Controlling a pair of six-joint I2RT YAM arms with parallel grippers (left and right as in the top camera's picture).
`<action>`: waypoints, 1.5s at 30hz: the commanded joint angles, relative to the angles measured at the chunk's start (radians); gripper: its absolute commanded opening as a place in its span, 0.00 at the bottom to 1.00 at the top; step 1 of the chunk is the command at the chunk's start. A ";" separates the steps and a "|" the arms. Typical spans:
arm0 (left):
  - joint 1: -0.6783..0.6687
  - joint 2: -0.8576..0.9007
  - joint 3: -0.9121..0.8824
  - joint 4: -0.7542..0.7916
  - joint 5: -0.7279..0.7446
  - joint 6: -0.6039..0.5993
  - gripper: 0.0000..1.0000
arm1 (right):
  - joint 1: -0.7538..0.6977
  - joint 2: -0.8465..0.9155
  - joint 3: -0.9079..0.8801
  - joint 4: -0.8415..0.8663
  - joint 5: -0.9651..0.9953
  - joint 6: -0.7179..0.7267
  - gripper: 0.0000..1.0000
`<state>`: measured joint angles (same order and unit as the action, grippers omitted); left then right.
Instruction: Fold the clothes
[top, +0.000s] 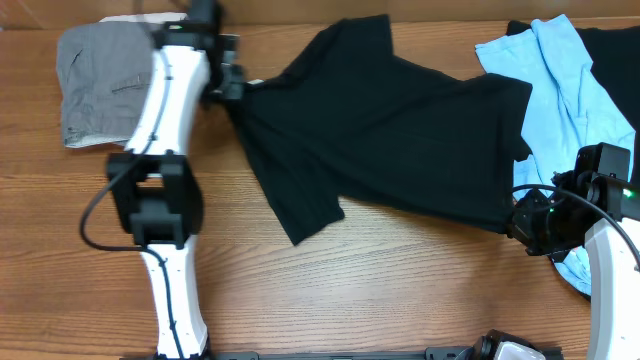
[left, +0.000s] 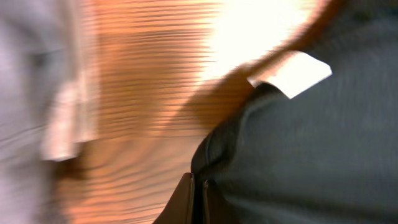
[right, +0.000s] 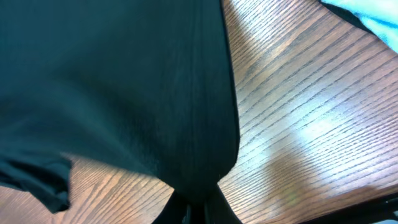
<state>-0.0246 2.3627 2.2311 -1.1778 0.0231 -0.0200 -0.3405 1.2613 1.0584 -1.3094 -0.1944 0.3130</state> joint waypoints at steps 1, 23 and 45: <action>0.087 -0.001 0.016 0.004 0.002 -0.074 0.08 | -0.002 -0.002 0.010 0.002 0.030 -0.007 0.04; 0.036 -0.060 0.489 -0.483 0.278 0.212 0.87 | -0.002 -0.002 0.010 0.005 0.035 -0.007 0.04; -0.297 -0.505 -0.261 -0.470 0.075 -0.158 0.93 | -0.002 -0.003 0.011 0.033 -0.011 -0.015 0.04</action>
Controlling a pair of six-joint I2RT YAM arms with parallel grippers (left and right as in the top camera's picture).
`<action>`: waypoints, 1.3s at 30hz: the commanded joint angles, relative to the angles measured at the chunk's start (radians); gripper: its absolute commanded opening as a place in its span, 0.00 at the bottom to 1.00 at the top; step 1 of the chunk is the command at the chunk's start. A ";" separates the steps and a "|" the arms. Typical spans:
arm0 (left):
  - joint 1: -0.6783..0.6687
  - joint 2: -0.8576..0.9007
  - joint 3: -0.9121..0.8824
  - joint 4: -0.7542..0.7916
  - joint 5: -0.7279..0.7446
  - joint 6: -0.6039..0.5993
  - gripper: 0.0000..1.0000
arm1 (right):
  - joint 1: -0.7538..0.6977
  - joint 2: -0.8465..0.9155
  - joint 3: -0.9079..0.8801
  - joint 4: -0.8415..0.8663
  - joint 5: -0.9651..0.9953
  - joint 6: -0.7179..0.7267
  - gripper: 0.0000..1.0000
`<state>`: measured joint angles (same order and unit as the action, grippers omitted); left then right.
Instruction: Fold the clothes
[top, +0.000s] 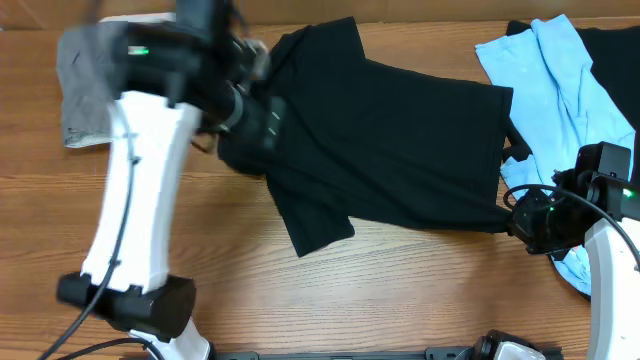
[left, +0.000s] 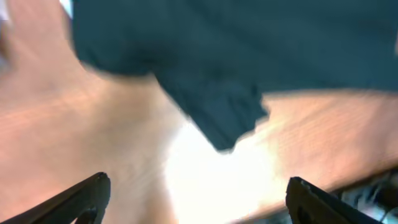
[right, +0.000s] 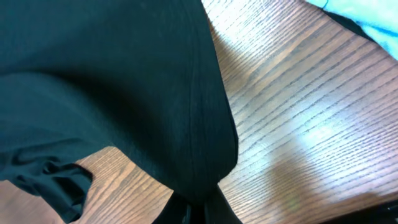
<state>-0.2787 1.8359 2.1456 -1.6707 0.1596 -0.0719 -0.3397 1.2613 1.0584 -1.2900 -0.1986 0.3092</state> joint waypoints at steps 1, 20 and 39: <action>-0.056 0.021 -0.251 0.056 -0.066 -0.129 0.93 | -0.003 -0.003 0.011 0.018 -0.006 -0.012 0.04; -0.177 0.024 -1.002 0.743 0.028 -0.291 0.94 | -0.003 -0.003 0.010 0.037 -0.008 -0.029 0.05; -0.227 0.024 -1.059 0.791 -0.003 -0.299 0.04 | -0.003 -0.003 0.010 0.028 -0.005 -0.029 0.05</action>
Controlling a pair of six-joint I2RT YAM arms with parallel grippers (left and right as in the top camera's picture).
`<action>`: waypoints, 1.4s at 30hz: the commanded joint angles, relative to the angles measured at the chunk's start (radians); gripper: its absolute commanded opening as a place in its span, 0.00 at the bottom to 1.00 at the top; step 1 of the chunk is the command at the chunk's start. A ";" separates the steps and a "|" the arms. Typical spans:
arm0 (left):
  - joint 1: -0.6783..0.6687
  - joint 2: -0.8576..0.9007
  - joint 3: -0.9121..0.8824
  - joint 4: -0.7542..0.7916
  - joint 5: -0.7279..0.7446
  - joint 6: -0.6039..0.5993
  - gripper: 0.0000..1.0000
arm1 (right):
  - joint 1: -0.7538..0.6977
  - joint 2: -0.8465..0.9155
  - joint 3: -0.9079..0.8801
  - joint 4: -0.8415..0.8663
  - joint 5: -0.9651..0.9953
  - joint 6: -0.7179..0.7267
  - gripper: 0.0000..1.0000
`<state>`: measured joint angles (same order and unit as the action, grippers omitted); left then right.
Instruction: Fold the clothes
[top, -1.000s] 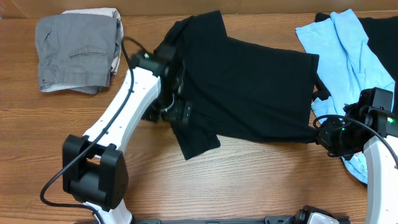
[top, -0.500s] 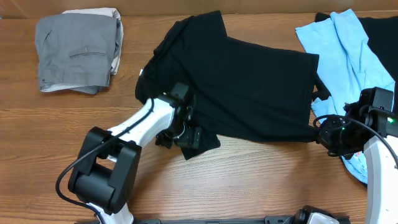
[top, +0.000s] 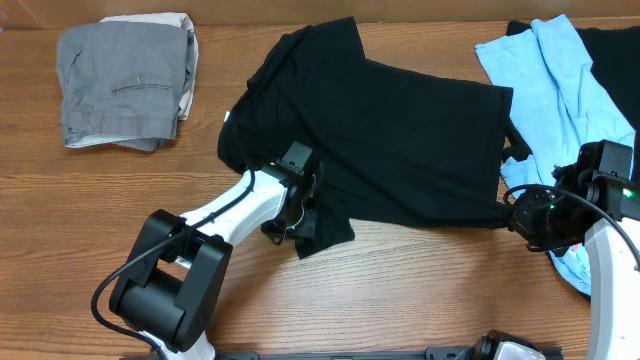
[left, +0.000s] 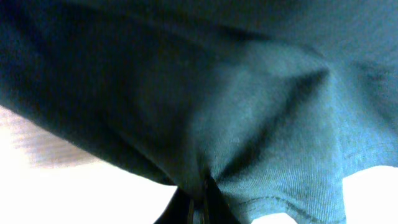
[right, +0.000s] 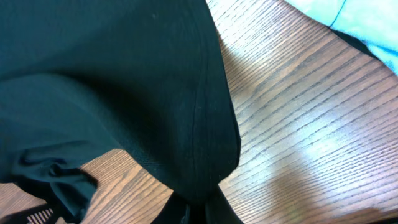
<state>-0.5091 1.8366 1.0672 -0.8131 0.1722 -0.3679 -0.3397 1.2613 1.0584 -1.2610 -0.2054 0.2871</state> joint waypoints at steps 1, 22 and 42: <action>0.017 0.020 0.055 -0.126 -0.037 -0.002 0.04 | -0.003 -0.003 0.010 -0.002 0.002 -0.007 0.05; 0.422 -0.239 0.797 -0.520 -0.183 0.118 0.04 | -0.003 -0.103 0.029 -0.242 -0.123 0.032 0.04; 0.443 -0.237 0.393 -0.293 -0.183 0.105 0.04 | -0.003 -0.063 0.052 -0.198 0.019 0.179 0.04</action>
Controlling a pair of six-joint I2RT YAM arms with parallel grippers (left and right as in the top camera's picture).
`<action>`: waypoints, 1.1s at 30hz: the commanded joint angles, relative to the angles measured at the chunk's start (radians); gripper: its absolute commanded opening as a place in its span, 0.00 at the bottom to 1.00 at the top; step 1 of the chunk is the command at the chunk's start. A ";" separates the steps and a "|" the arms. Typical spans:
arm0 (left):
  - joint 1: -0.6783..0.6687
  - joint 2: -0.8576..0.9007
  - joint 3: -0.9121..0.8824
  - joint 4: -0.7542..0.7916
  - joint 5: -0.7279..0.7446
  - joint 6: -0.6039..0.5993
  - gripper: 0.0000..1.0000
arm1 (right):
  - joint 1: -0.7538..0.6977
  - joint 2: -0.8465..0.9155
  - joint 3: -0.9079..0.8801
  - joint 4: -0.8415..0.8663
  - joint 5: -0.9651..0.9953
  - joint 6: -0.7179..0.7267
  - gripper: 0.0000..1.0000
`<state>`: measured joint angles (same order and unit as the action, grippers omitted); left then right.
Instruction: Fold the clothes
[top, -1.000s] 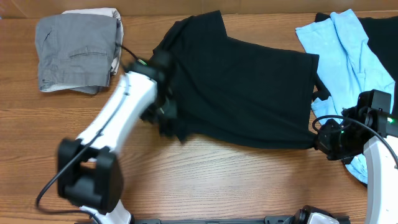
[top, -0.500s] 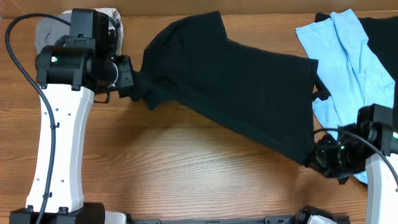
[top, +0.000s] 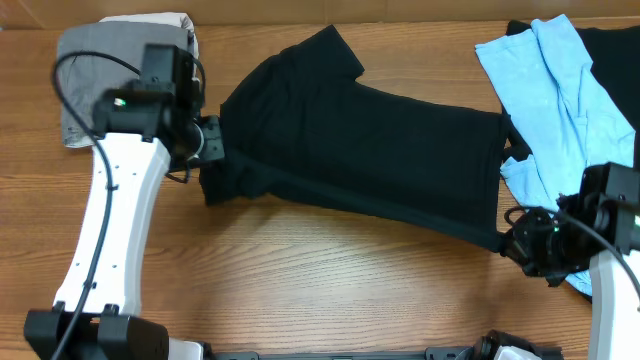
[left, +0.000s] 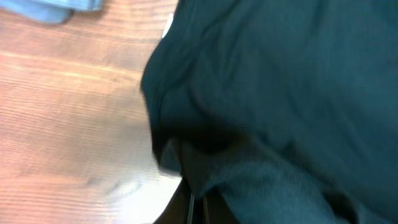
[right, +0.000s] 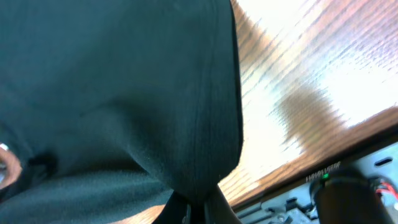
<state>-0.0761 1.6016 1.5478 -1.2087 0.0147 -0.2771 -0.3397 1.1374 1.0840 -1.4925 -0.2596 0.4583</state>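
Observation:
A black T-shirt (top: 360, 150) lies stretched across the middle of the wooden table, one sleeve pointing to the back. My left gripper (top: 210, 140) is shut on its left end, near the bunched lower left corner; the wrist view shows the dark cloth (left: 280, 106) pinched between the fingers. My right gripper (top: 515, 240) is shut on the shirt's lower right corner, where the cloth (right: 124, 93) hangs from the jaws.
Folded grey trousers (top: 90, 60) sit at the back left, just beside my left arm. A light blue garment (top: 550, 80) lies over another black one (top: 610, 60) at the back right. The table's front edge (right: 348, 134) runs close to my right gripper.
My left gripper, shut on the shirt's lower sleeve near the middle, now holds the shirt's left end beside the grey trousers. The sleeve no longer sticks out in front. My right gripper sits slightly nearer the front.
First my left gripper held the shirt's left end by the trousers while the right held the lower right corner. Then the left was open over the shirt. Then it was shut on the front sleeve. Now the shirt lies stretched between both grippers.

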 joint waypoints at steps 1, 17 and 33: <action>0.010 0.000 -0.114 0.153 -0.025 0.014 0.04 | -0.003 0.084 0.026 0.049 0.079 0.006 0.04; -0.040 0.288 -0.191 0.569 -0.022 0.016 0.04 | 0.003 0.376 0.022 0.310 0.085 -0.083 0.04; -0.045 0.331 -0.115 0.612 -0.104 0.083 0.79 | 0.015 0.450 0.036 0.381 0.094 -0.151 0.67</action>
<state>-0.1349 1.9194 1.3643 -0.5785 -0.0505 -0.2470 -0.3264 1.5867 1.0863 -1.1149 -0.1757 0.3405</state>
